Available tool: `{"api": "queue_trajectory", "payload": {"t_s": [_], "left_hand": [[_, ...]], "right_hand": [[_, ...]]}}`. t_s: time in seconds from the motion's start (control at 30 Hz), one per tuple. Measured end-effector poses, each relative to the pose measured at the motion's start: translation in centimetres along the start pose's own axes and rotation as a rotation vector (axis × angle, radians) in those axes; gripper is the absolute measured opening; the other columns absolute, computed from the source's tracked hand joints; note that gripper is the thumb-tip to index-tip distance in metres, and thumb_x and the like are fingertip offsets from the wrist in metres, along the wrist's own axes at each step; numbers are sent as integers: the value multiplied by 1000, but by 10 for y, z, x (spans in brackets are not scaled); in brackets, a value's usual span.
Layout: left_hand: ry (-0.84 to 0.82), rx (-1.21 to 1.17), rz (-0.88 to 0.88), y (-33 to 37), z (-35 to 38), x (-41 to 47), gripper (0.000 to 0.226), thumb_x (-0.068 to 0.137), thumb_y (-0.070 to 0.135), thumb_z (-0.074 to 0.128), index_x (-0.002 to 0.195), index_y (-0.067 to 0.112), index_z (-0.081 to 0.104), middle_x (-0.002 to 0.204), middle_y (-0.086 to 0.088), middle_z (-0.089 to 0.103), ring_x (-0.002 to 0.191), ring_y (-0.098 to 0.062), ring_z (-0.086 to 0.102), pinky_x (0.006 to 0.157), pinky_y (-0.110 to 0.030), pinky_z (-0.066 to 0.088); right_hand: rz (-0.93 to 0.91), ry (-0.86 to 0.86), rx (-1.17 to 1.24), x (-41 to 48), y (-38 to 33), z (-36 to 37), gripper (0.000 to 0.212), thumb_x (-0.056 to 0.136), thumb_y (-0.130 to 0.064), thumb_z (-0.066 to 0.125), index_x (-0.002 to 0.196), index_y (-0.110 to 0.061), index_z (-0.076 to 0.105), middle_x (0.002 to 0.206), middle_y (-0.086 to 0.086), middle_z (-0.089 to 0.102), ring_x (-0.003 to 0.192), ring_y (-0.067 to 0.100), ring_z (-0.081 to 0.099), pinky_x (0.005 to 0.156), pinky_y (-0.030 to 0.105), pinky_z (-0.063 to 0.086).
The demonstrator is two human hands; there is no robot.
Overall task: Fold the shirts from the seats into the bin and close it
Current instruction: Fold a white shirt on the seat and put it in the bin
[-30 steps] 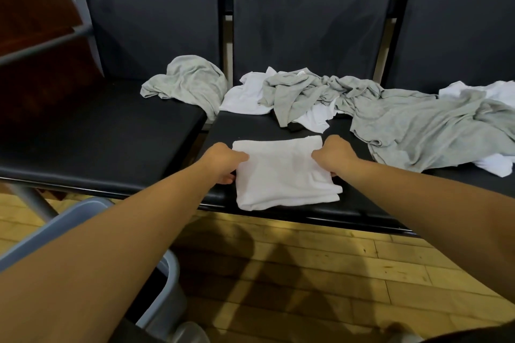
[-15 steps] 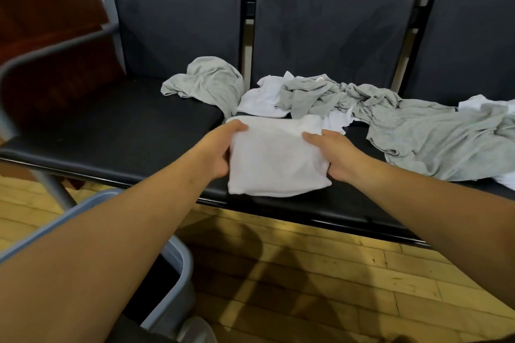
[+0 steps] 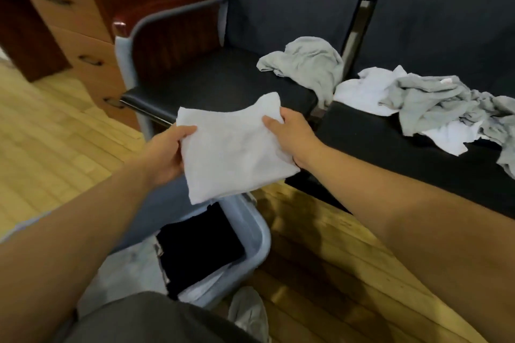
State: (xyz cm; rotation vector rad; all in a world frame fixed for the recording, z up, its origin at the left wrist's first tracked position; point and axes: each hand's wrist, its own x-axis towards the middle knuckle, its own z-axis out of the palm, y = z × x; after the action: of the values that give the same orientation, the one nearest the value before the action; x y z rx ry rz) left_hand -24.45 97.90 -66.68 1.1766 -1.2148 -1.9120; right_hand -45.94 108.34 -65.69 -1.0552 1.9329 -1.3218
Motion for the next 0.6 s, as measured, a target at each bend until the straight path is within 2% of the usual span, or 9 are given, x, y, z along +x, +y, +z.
{"api": "queue_trajectory", "payload": {"t_s": [0.1,0.23,0.3,0.33,0.43,0.5,0.6], "left_hand": [[105,-38,-53,-33,-67,7,35,99,25,53,134,19,55,122,-7,71,107,-25,68,77,-40,55],[200,-112,-121,-82,-136,13,38,100,23,53,138,18,54,126,-10,69,110,-28,66,78,-43,54],[236,-151,-145,-109,-162,15,35,99,21,55,134,25,57,124,-9,70,113,-30,65,81,-46,54],[247,-161,-163,-122,-171,16,35,99,20,56,133,26,58,124,-8,71,113,-30,66,82,-47,54],[290,-152,-222,-160,-187,19,37,99,20,57,136,21,58,122,-7,71,109,-28,67,79,-45,54],[316,-156,-265,-185,-191,24,38,100,19,58,138,18,57,122,-7,71,108,-28,68,80,-44,55],[305,-152,-274,-219,-191,33,34,102,16,53,136,19,57,124,-9,70,106,-27,70,80,-41,56]], "right_hand": [[13,-110,-49,4,12,67,29,99,-30,59,115,-6,62,107,3,66,93,19,62,75,29,48],[31,-233,-84,-1,38,143,16,98,-27,59,105,-13,60,95,-4,60,93,16,57,79,28,42],[51,-284,-114,-3,58,173,18,99,-26,59,111,-13,61,103,0,60,97,19,56,80,28,40],[75,-311,-141,-5,69,186,26,99,-26,59,118,-8,61,111,4,61,102,22,56,83,29,41],[205,-376,-228,-5,104,213,45,100,-27,58,138,-4,52,136,13,57,125,31,53,98,34,43],[278,-389,-293,-5,126,221,46,99,-26,58,139,-4,51,138,13,56,126,33,53,99,34,43],[357,-424,-462,-2,152,229,44,100,-25,56,138,-4,52,138,15,56,123,34,55,93,32,44]]}}
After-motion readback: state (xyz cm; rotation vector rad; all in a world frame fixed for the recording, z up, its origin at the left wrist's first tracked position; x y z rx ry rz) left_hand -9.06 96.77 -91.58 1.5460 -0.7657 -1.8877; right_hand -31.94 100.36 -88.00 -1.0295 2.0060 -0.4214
